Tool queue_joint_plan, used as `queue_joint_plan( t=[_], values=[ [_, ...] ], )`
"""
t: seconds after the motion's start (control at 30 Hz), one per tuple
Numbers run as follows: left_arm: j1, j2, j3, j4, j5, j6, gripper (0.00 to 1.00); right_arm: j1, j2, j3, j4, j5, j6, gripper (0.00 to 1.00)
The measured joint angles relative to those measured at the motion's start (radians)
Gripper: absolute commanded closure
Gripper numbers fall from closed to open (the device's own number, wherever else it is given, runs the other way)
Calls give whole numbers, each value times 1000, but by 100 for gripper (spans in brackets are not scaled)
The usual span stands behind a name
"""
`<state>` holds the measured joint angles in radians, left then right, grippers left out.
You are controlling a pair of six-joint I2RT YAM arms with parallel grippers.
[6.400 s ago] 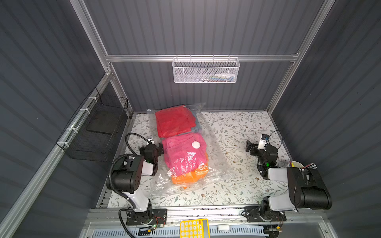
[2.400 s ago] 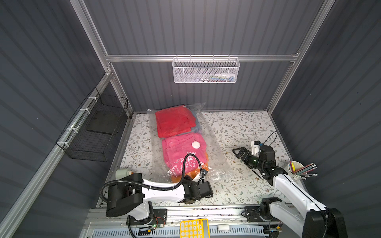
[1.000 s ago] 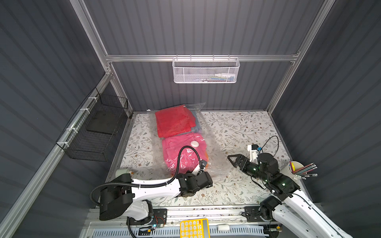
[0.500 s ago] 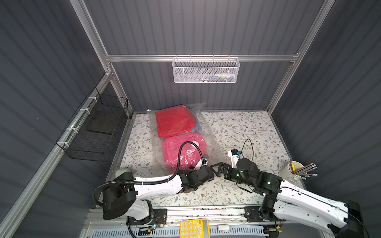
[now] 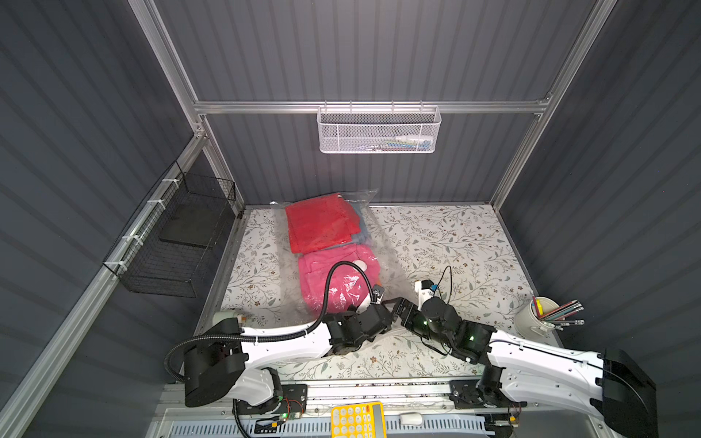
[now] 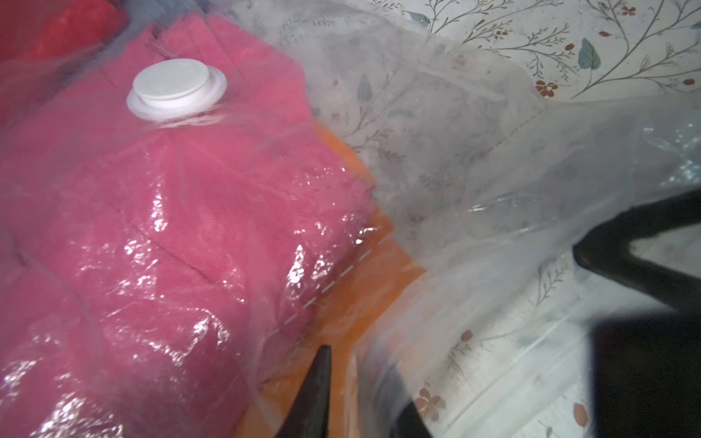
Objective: Take the trousers out of the vacuum bag
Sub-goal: Open the vacuum bag at the center of the board.
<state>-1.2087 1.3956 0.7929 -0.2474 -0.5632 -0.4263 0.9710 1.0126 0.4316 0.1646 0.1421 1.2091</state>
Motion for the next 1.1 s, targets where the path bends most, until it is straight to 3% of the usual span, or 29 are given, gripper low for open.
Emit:
queue_joint_plan(
  t=[0.07, 0.13, 0.47, 0.63, 0.7, 0.87, 0.93, 1.1],
  values=[
    [0, -24, -4, -11, 15, 1, 15, -24, 23, 0, 37, 5, -1, 1],
    [0, -59, -14, -26, 33, 0, 0, -50, 42, 0, 69, 6, -4, 1],
    [0, -173, -81, -169, 107, -53, 0, -137, 52, 1, 127, -8, -32, 1],
    [0, -158, -83, -229, 55, -102, 2, -151, 51, 5, 127, -23, -47, 1],
    [0, -128, -82, -257, 12, -125, 10, -153, 50, 8, 127, -28, -50, 1],
    [0, -84, -74, -292, -76, -143, 60, -155, 30, 8, 114, -38, -60, 1],
    [0, -82, -63, -290, -105, -140, 74, -155, 20, 10, 101, -41, -63, 1],
    [0, -77, -25, -283, -161, -121, 98, -154, -11, 11, 71, -55, -66, 1]
  ],
)
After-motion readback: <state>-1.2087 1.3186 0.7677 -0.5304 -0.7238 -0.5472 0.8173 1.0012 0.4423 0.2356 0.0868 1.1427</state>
